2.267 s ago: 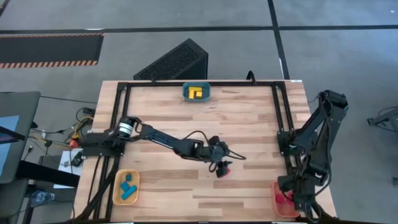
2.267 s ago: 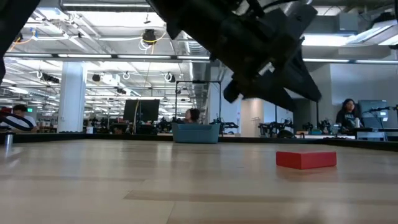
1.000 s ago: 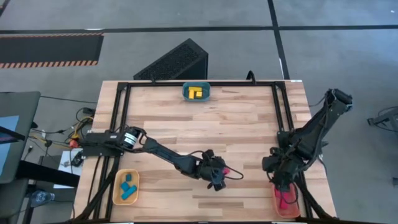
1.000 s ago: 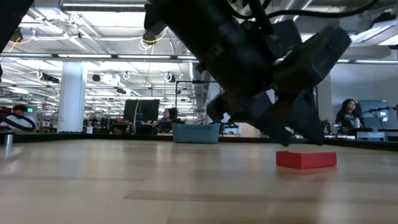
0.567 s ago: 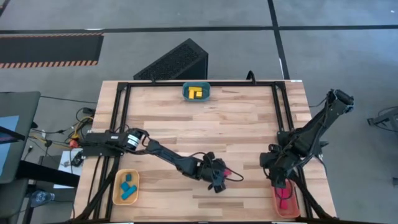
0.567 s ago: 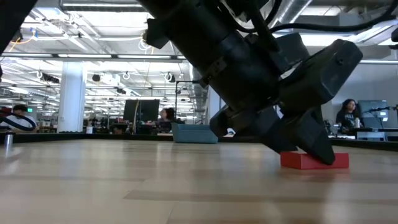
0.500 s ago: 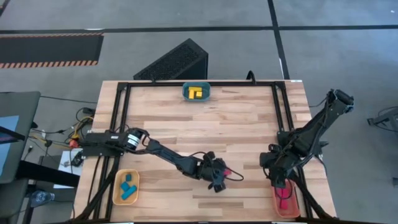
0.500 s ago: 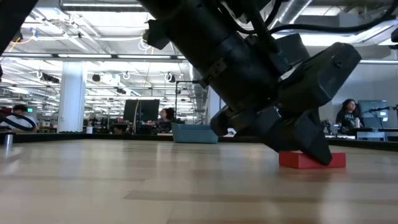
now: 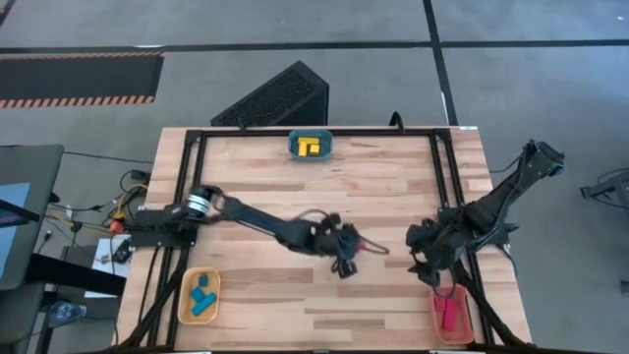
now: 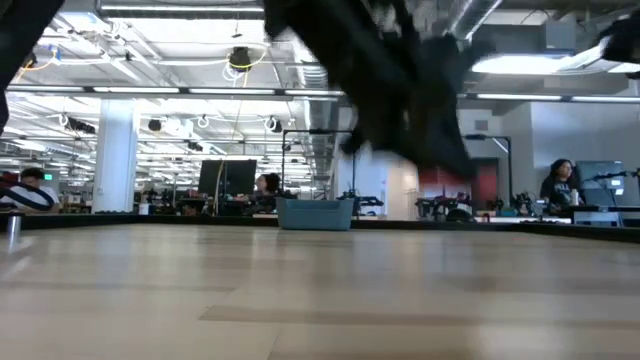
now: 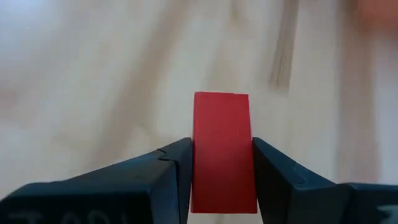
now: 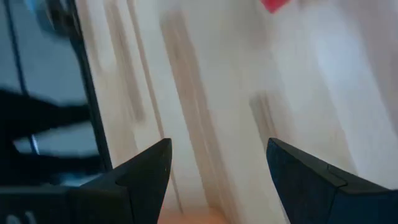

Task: Sort & place blocks by color
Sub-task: Put the red block into the orange bin

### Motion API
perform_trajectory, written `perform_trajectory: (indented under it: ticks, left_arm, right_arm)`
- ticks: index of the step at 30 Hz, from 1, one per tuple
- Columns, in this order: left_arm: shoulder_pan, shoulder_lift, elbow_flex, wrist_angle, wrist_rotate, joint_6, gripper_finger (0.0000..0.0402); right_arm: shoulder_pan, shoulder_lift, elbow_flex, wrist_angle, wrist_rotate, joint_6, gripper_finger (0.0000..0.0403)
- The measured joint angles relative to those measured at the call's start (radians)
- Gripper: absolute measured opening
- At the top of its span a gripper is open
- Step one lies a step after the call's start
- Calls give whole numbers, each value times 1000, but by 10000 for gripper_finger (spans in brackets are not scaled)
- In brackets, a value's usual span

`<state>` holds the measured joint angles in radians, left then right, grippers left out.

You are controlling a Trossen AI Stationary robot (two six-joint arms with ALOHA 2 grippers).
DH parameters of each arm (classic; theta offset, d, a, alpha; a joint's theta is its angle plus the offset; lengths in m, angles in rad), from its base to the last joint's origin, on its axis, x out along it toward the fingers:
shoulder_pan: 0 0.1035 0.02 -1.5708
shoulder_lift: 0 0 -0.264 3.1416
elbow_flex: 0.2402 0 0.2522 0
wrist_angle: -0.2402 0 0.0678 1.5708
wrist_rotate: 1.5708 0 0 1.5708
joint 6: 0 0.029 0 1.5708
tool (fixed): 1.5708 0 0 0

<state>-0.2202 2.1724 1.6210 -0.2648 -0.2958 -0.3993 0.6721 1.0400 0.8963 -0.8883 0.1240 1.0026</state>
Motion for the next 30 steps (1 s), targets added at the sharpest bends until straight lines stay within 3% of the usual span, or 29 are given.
perform_trajectory:
  ticks: [6, 13, 15, 20, 30]
  left_arm:
    - [50, -172, 3, -110, -123, 144, 105]
    - [64, -322, 6, -125, -218, 323, 103]
    - [61, -333, 4, -105, -217, 411, 105]
    - [43, -354, 7, -5, -230, 555, 110]
    - [41, -350, 6, 56, -206, 613, 108]
  right_arm:
    - [-74, -101, 0, 244, 129, -99, 286]
    - [-230, -200, 1, 439, 409, -178, 286]
    - [-316, -202, 1, 448, 396, -129, 286]
    - [-428, -192, 0, 481, 184, -90, 286]
    - [-456, -88, -1, 574, 168, -83, 286]
